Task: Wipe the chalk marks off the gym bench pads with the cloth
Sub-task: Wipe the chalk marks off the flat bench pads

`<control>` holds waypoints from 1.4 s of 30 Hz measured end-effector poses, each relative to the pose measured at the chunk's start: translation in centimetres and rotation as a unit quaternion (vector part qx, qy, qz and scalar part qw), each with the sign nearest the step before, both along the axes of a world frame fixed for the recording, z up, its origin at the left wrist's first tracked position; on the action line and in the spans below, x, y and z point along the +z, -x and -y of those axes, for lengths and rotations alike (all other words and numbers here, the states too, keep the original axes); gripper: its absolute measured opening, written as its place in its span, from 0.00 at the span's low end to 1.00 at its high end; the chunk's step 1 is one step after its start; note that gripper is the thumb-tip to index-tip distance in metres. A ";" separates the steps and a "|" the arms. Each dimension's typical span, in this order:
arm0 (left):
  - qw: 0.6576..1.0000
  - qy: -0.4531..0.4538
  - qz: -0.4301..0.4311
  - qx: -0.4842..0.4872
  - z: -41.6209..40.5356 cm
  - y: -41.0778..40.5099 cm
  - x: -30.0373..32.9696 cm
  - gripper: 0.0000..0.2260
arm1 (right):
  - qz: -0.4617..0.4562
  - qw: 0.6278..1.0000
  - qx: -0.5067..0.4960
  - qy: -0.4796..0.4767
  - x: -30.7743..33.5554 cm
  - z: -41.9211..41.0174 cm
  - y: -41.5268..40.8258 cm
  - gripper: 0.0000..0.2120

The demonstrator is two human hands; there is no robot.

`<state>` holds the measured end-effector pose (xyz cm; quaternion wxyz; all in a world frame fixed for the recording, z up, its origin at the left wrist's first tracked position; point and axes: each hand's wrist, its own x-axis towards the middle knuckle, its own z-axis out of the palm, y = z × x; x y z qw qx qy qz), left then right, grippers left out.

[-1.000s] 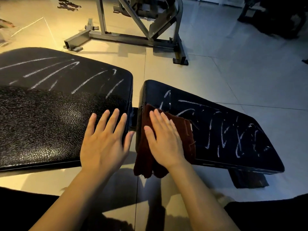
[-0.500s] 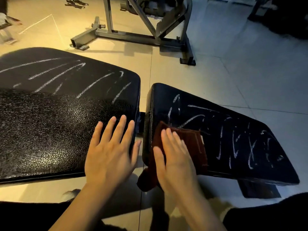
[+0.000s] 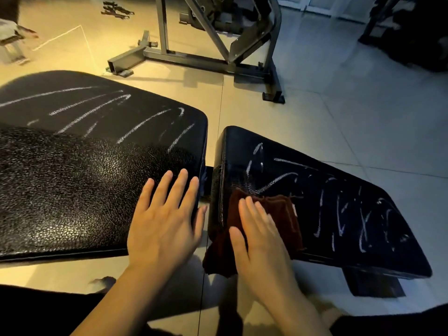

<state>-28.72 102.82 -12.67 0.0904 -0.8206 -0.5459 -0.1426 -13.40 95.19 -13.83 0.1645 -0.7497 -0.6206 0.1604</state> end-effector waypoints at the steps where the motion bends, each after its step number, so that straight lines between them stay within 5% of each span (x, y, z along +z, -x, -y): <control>1: 1.000 -0.003 0.001 -0.001 0.0 0.0 0.0 0.25 | -0.010 1.000 -0.003 0.000 0.0 -1.1 -0.4 0.27; 5: 1.000 -0.006 -0.009 -0.014 0.1 0.1 0.0 0.24 | -0.012 1.000 -0.014 -0.004 1.1 -6.7 -1.3 0.27; 11: 1.000 -0.008 0.007 -0.014 0.2 0.1 0.0 0.24 | 0.008 1.000 -0.009 0.013 0.0 0.8 0.4 0.30; 17: 1.000 -0.001 0.002 -0.009 0.2 0.0 0.0 0.25 | -0.025 0.999 -0.022 -0.033 0.1 -4.9 -0.7 0.27; 23: 1.000 -0.004 0.001 -0.013 0.3 0.1 0.0 0.25 | -0.011 1.000 -0.012 0.021 0.5 1.7 -0.2 0.26; 30: 1.000 -0.004 -0.002 -0.007 0.3 0.0 -0.1 0.24 | -0.026 0.999 -0.007 0.019 1.0 -4.2 -1.4 0.27; 37: 1.000 -0.009 0.009 -0.003 0.2 -0.2 -0.2 0.24 | 0.004 1.000 0.002 -0.003 -1.1 1.6 -0.4 0.27; 42: 1.000 -0.015 0.003 -0.002 0.2 -0.1 -0.2 0.24 | -0.026 0.999 -0.021 0.000 -0.4 -5.1 -3.2 0.25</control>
